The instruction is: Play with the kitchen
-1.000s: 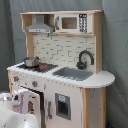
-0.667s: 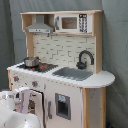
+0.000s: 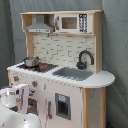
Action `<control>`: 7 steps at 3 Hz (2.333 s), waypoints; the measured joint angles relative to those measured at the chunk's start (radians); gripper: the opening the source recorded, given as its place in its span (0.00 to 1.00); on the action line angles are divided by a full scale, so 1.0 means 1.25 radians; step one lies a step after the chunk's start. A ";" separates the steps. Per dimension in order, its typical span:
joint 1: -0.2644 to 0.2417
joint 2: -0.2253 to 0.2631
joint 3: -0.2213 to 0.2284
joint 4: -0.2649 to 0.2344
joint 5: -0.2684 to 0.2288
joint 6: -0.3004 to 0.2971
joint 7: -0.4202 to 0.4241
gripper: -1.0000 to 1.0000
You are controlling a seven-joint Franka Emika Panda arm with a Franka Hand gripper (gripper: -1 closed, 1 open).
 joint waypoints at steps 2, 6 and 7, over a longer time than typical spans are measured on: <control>0.066 0.000 -0.033 0.018 -0.037 -0.044 -0.135 1.00; 0.223 -0.001 -0.167 0.024 -0.068 -0.088 -0.439 1.00; 0.248 -0.004 -0.179 0.024 -0.083 -0.096 -0.531 1.00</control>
